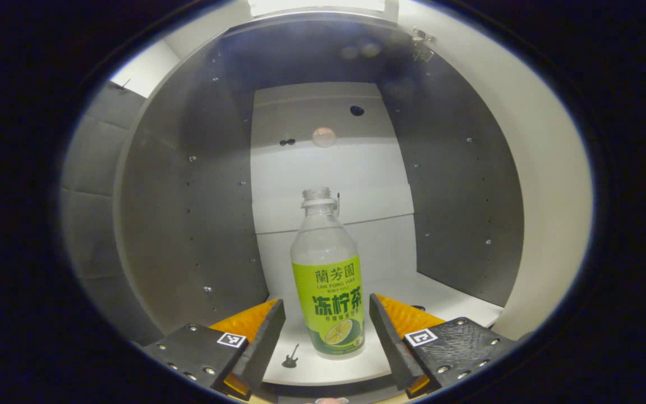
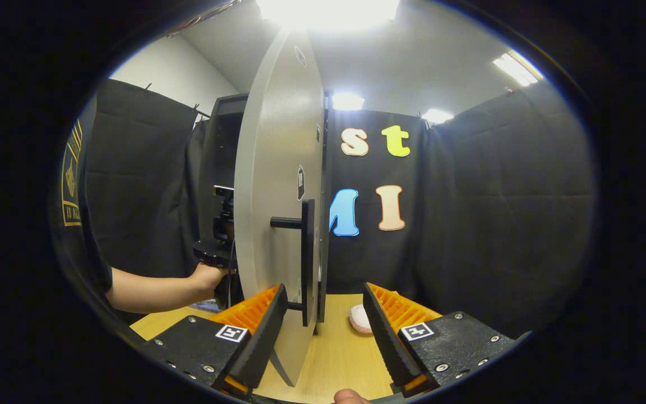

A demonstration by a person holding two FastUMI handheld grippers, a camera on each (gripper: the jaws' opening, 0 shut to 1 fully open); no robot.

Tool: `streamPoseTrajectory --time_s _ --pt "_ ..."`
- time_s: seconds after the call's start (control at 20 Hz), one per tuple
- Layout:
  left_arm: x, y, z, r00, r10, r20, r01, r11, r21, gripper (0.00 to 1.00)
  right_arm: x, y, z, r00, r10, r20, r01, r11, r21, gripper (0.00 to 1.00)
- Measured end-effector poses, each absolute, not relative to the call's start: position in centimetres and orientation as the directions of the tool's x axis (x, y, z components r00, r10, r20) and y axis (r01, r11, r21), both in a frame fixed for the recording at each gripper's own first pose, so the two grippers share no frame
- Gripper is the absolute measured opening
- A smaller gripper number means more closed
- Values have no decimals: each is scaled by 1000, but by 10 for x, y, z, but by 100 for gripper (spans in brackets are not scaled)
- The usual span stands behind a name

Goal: Open the cabinet door with the right hand, grasp the bottle in the cabinet with the left hand and place it on the coaster, then close the cabinet door with the right hand.

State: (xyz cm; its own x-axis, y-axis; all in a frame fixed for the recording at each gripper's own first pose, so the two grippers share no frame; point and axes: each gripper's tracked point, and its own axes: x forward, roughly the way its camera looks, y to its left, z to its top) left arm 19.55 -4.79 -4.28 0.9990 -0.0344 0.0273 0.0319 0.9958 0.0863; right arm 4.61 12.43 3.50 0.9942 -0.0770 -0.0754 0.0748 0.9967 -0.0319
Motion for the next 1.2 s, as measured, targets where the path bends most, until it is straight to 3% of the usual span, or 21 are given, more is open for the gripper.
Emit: streamPoseTrajectory --time_s 0.05,0.1,0.15,0.2,0.45,0.5,0.95,1.05,1.2 --pt "201 -47 -44 999 -27 29 24 995 92 90 47 122 36 994 -81 -72 79 996 -30 84" --pt "204 -48 -44 999 -28 30 25 996 87 86 50 122 38 994 -83 -69 81 996 -30 84" --pt "210 -51 -46 999 -43 29 41 996 74 90 51 121 39 994 -84 -68 82 996 -33 84" --pt "215 -53 -47 998 -56 26 54 996 65 86 53 120 38 994 -87 -73 84 996 -39 84" --pt "227 -47 -47 999 -31 22 30 999 36 89 58 119 35 992 -93 -85 88 994 -58 82" --pt "220 -46 -46 1000 -24 16 23 999 40 69 57 118 35 992 -93 -84 88 994 -58 82" --pt "188 -33 -19 997 -7 73 5 1000 26 69 47 82 41 988 -146 -55 145 989 -22 84" --pt "173 -29 -14 996 -7 89 5 1000 24 74 45 67 46 986 -163 -34 163 987 10 84" --pt "149 -20 -9 994 3 109 -4 1000 12 73 45 65 50 992 -125 -14 126 990 58 83"
